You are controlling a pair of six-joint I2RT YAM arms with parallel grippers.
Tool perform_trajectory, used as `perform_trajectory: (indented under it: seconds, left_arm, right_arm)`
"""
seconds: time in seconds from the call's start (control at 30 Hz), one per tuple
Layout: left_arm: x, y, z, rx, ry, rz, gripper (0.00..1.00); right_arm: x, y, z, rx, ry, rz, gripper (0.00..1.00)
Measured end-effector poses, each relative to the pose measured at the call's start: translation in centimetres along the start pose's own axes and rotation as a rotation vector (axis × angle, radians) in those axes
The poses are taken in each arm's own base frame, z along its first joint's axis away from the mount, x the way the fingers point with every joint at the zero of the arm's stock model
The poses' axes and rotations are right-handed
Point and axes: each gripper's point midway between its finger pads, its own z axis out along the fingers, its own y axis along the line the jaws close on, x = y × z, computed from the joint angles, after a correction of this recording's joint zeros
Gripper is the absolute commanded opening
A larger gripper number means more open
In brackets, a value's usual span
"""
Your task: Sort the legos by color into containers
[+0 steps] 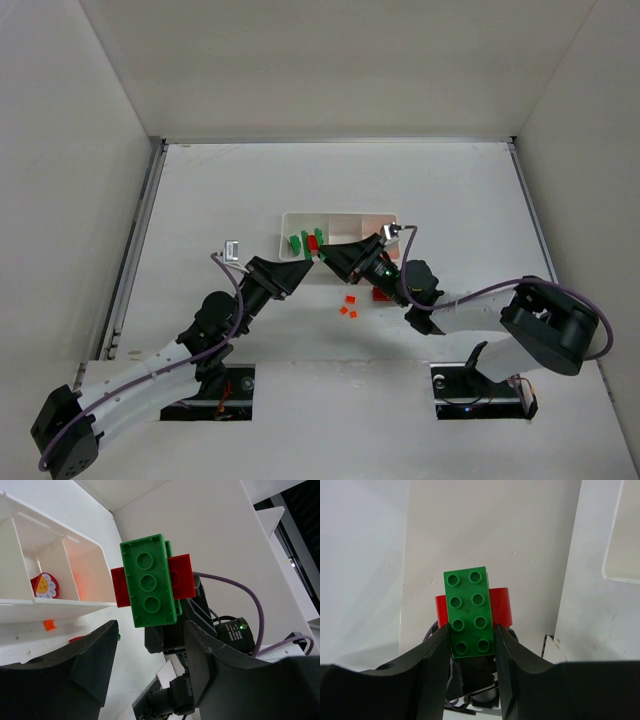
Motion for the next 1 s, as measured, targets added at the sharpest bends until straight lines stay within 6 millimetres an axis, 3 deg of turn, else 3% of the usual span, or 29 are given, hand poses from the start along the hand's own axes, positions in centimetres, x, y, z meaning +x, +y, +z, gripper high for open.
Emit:
perform_trajectory:
  seconds: [0.4, 0.6, 1.0]
  left_arm:
    - [-0.1, -0.1, 0.4, 0.008, -0.009, -0.006, 0.24]
    - [-0.1, -0.3, 0.2, 0.015, -0.001, -0.005, 0.20]
    - [-2.1, -1.5, -0.1, 0.062, -0.061, -0.008, 0.18]
  right_arm:
    - [0.3, -0.4, 0.2, -0.013, 0.005, 0.031, 0.22]
    - [-0.1, -0.7, -1.1, -0.016, -0.004, 0.046, 0.22]
    - [-2.5, -1.0, -2.6, -0.009, -0.061, 0.033, 0.21]
